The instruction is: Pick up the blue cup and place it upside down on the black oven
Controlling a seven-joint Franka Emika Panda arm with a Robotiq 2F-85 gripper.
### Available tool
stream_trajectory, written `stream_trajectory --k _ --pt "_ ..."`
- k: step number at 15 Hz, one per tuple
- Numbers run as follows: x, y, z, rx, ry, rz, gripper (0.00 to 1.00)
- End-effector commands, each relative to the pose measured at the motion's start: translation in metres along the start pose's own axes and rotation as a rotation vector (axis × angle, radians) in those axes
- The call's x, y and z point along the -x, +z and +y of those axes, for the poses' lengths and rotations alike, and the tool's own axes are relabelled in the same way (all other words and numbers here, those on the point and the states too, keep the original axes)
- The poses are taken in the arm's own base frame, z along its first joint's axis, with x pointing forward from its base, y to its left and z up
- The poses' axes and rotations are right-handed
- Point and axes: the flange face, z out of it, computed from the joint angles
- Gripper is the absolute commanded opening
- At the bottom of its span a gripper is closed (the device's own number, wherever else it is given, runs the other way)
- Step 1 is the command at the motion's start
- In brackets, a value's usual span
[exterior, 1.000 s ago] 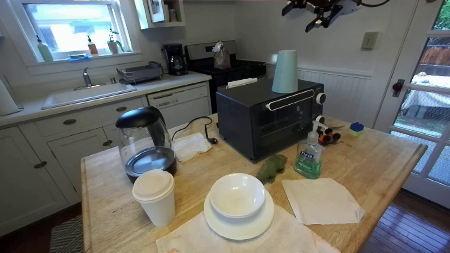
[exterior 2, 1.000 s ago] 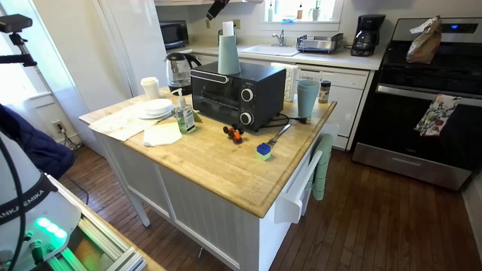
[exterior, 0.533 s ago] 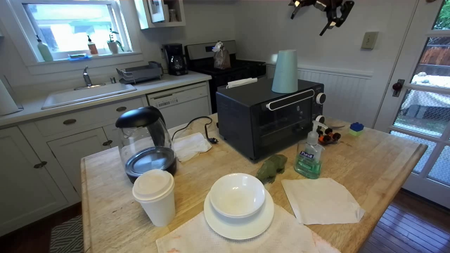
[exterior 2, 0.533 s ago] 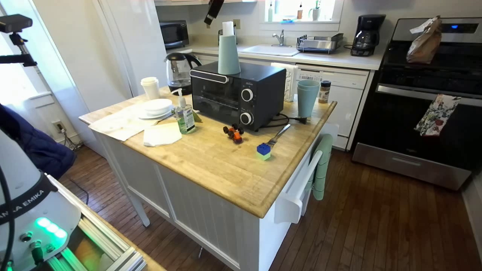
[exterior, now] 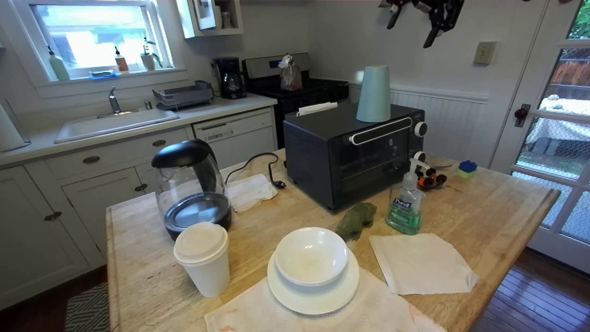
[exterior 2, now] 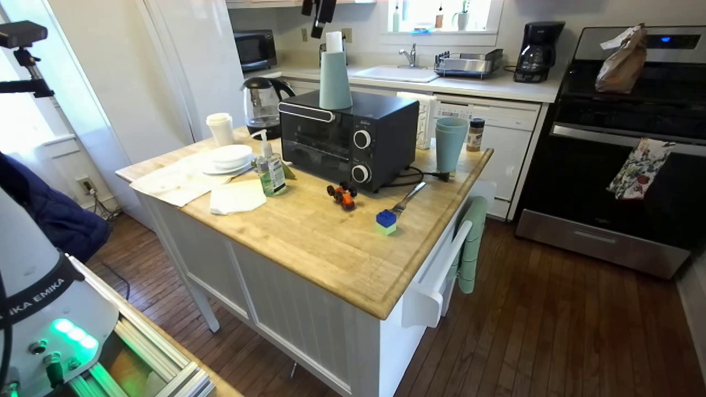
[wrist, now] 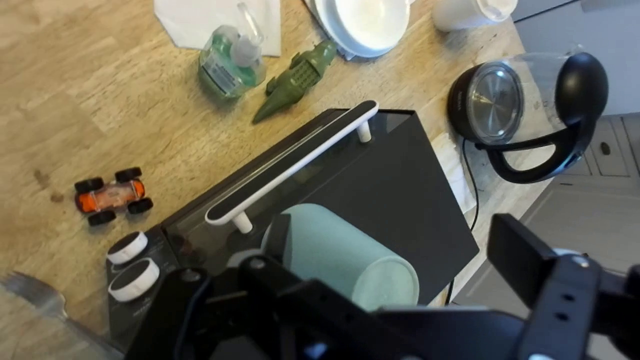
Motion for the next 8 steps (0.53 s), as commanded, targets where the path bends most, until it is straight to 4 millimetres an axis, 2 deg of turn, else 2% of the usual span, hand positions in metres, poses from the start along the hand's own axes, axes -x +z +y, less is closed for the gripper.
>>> stream_trajectory --k 1,8 --pt "0.011 -0.006 -0.008 0.070 -0.161 0.100 1.00" --pt "0.014 -0.010 -0.026 0.077 -0.443 0.345 1.00"
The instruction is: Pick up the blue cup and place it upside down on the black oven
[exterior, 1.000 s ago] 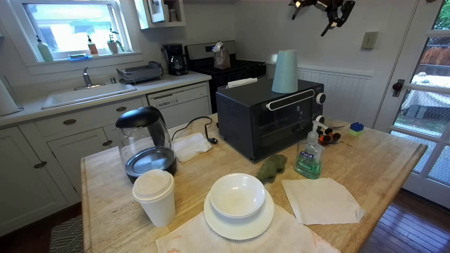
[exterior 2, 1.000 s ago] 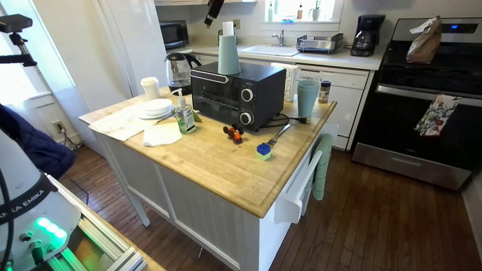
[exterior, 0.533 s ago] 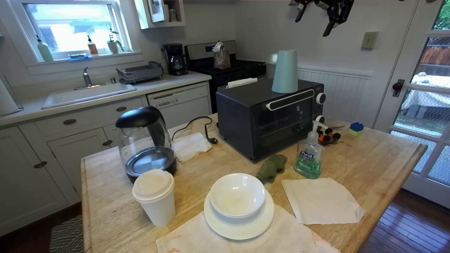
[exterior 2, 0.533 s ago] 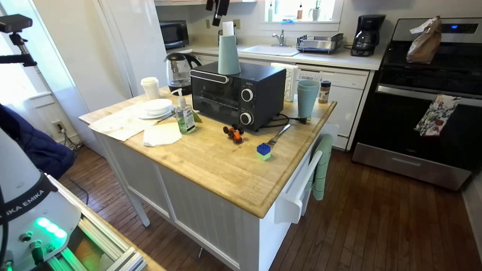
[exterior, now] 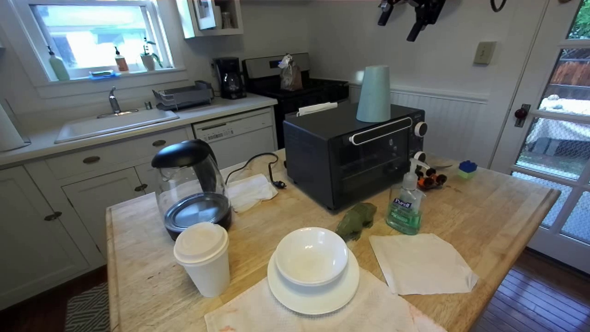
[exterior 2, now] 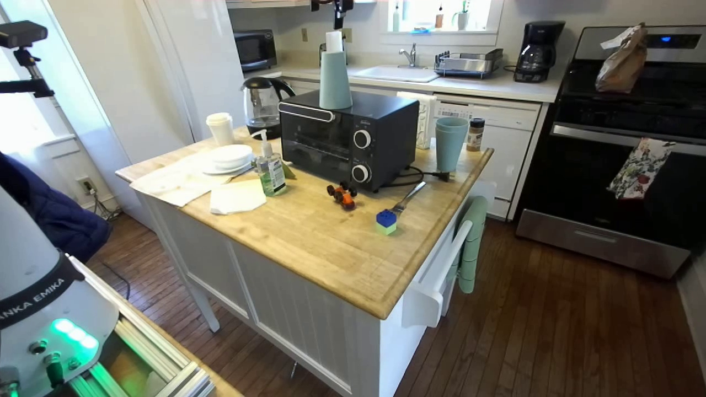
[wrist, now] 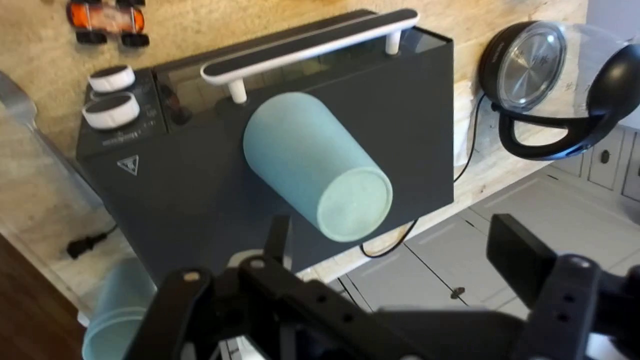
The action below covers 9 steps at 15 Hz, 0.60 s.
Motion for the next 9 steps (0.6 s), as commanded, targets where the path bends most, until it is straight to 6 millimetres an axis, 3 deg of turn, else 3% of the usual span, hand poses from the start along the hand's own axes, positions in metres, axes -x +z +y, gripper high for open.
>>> stream_trajectory --k 1,2,9 --pt "0.010 -0.005 -0.007 0.001 -0.137 0.147 1.00" --pt "-0.002 -0.002 -0.004 0.002 -0.073 0.083 1.00" --pt "-0.003 -0.001 -0.003 0.004 -0.078 0.091 1.00"
